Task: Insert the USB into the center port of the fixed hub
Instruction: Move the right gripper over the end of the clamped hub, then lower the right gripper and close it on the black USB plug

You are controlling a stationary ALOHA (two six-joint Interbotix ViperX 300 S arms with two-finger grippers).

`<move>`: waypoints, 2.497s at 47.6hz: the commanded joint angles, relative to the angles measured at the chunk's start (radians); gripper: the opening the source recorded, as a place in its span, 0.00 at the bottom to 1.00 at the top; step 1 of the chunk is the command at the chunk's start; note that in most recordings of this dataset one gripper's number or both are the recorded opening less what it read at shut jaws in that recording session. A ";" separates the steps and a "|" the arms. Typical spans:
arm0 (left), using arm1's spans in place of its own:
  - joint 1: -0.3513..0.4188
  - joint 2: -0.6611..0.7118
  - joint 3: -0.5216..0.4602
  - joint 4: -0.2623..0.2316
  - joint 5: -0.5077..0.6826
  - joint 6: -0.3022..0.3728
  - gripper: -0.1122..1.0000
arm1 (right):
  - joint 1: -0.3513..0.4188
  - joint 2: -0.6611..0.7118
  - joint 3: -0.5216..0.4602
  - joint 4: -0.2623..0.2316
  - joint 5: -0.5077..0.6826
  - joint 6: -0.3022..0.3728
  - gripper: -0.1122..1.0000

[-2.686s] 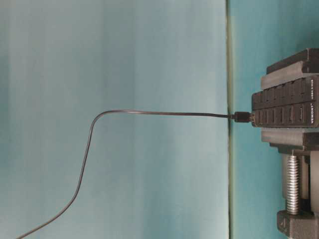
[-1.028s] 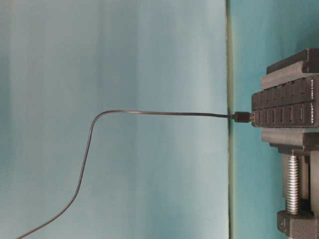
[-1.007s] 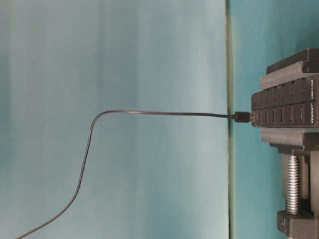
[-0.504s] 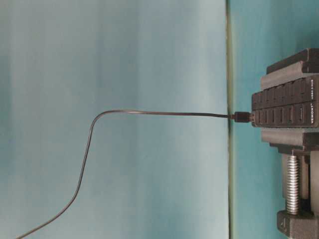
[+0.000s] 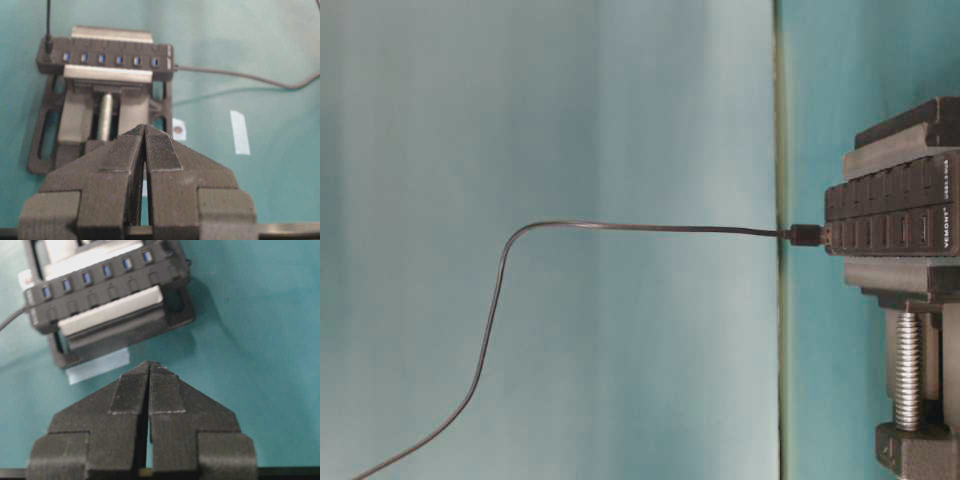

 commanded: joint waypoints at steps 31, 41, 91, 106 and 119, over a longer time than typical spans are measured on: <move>-0.003 0.002 -0.028 0.002 0.038 -0.005 0.12 | -0.026 0.253 -0.150 -0.003 -0.043 -0.178 0.10; -0.003 -0.003 -0.029 0.002 0.038 -0.005 0.12 | -0.029 0.350 -0.198 -0.003 -0.049 -0.225 0.10; -0.003 -0.006 -0.021 0.002 0.038 -0.006 0.12 | -0.029 0.511 -0.313 -0.003 -0.114 -0.253 0.11; -0.003 -0.012 -0.021 0.002 0.038 -0.006 0.12 | -0.025 0.523 -0.299 -0.003 -0.189 -0.255 0.50; -0.002 -0.018 -0.018 0.002 0.038 -0.006 0.12 | -0.023 0.560 -0.307 -0.003 -0.227 -0.252 0.85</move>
